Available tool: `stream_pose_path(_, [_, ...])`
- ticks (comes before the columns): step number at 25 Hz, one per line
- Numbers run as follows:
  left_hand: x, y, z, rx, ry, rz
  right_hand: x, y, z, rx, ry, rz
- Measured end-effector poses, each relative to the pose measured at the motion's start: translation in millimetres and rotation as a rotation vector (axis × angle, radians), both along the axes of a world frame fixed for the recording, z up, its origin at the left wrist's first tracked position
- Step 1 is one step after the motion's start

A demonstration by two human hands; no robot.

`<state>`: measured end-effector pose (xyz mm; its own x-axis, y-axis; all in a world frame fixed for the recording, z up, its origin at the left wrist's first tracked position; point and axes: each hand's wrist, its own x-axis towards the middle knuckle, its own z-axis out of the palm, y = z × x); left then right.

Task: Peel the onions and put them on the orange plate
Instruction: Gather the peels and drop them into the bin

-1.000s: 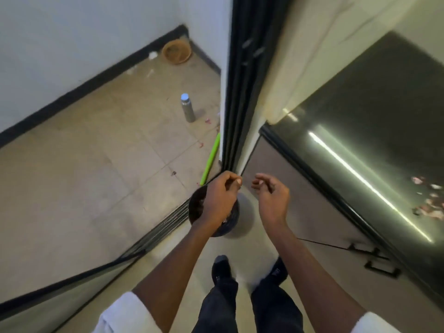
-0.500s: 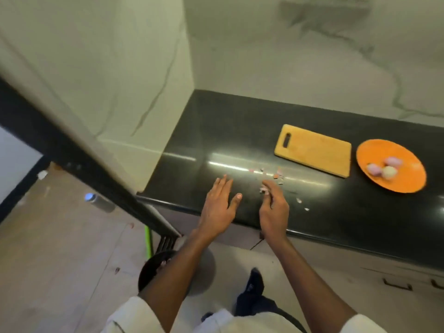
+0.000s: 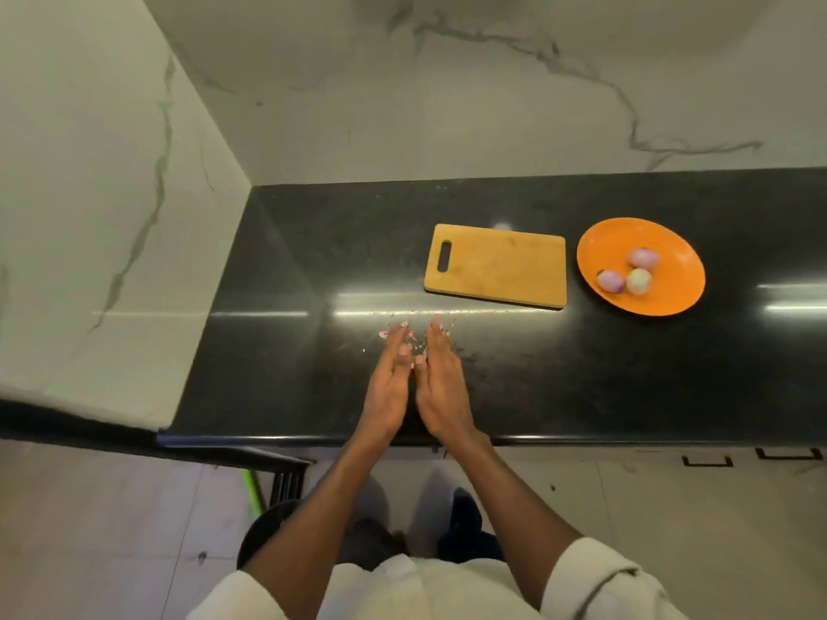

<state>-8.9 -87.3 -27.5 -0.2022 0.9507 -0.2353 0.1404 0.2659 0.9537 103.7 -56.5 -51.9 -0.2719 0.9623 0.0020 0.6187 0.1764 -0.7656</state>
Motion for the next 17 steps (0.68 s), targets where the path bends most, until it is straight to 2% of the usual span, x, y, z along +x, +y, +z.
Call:
stream_pose_path(1, [-8, 5, 2, 0.003, 0.053, 0.038, 8, 10, 0, 0.025, 0.012, -0.032])
stream_pose_path(4, [-42, 24, -3, -0.114, 0.458, 0.021, 34, 42, -4, 0.026, -0.248, -0.258])
stream_pose_path(6, [-56, 29, -11, -0.212, 0.632, -0.073, 22, 46, -4, 0.02, -0.358, -0.227])
stream_pose_path(8, [-60, 24, -19, -0.163, 0.621, -0.166, -6, 36, -4, 0.066, -0.291, 0.005])
stream_pose_path(10, [-62, 11, -21, -0.069, 0.445, -0.245, -16, 21, -6, 0.057, -0.143, 0.222])
stream_pose_path(11, [-64, 5, -19, -0.042, 0.346, -0.269, -11, 19, -3, 0.04, -0.046, 0.238])
stream_pose_path(13, [-67, -1, -15, -0.01, 0.275, -0.273, 9, 28, 1, 0.079, 0.029, 0.063])
stream_pose_path(15, [-69, 9, -11, 0.012, 0.376, -0.249, 21, 52, 6, 0.122, -0.115, -0.129])
stream_pose_path(17, [-69, 26, -10, 0.007, 0.494, -0.233, 23, 87, 10, 0.123, -0.313, -0.178])
